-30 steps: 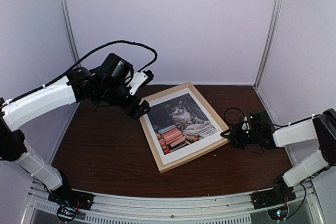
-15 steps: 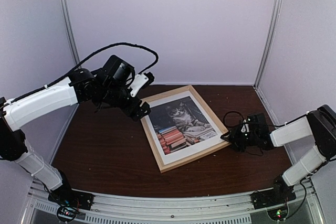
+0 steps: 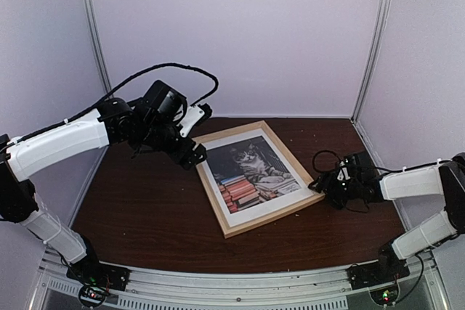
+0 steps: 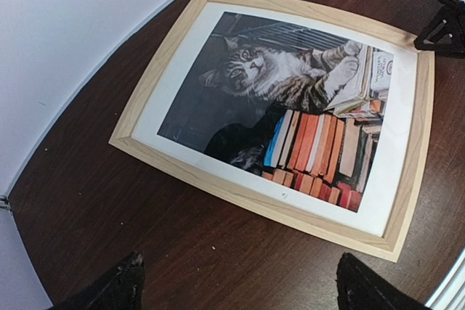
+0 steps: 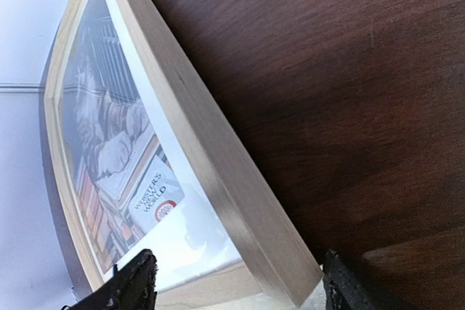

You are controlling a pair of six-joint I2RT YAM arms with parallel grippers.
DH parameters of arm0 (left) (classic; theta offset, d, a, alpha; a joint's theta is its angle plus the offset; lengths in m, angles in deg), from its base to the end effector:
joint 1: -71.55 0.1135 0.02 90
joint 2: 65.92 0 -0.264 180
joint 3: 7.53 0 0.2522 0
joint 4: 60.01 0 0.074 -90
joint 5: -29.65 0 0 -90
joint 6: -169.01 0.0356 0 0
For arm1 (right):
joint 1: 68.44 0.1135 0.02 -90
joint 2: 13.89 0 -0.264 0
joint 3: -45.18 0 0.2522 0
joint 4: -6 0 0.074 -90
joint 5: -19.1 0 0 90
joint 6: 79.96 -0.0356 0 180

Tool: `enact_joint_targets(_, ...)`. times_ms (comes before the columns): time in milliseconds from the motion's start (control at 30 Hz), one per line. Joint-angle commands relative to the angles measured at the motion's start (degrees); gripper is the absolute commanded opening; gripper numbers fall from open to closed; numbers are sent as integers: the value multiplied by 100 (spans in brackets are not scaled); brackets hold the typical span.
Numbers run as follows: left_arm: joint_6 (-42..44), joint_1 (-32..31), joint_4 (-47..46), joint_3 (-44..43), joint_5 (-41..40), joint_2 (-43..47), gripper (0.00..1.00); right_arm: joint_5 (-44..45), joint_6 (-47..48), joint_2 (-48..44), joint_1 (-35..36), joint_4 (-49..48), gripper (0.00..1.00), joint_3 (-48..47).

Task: Put the photo into the frame
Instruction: Place the photo frame at the center of the board.

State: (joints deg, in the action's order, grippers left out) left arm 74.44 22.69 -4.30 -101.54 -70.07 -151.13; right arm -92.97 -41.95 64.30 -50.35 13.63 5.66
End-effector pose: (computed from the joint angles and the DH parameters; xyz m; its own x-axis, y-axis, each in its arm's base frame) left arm 0.2162 -0.2383 0.3355 -0.5320 0.4896 -0.6908 0.6260 0.7768 0.0685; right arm 0.2209 0.0862 0.1370 -0.8443 0.4923 -0.2114 0.2123 0.6697 0.7116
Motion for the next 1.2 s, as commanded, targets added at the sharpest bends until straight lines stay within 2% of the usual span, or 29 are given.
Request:
enact_joint_targets(0, -229, 144, -262, 127, -59, -33, 92, 324, 717, -126, -24, 1226, 78, -219)
enact_joint_targets(200, -576, 217, -335, 317, -83, -156, 92, 71, 1409, 183, 62, 1522, 77, -485)
enact_joint_targets(333, -843, 275, -353, 434, -83, -257, 92, 589, 1628, 116, 176, 1778, 77, -522)
enact_joint_targets(500, -1298, 395, -495, 711, 4, -342, 92, 1092, 2055, 72, 189, 2034, 83, -836)
enact_joint_targets(800, -1973, 602, -768, 1262, 385, -483, 94, 594, 2758, 950, 206, 1936, 90, -1645)
enact_joint_targets(933, -2196, 727, -911, 1463, 556, -662, 97, 335, 2757, 1170, 336, 1843, 89, -1731)
enact_joint_targets(1167, -2465, 953, -1244, 1771, 884, -1024, 98, 290, 2285, 1074, 939, 1515, 86, -1437)
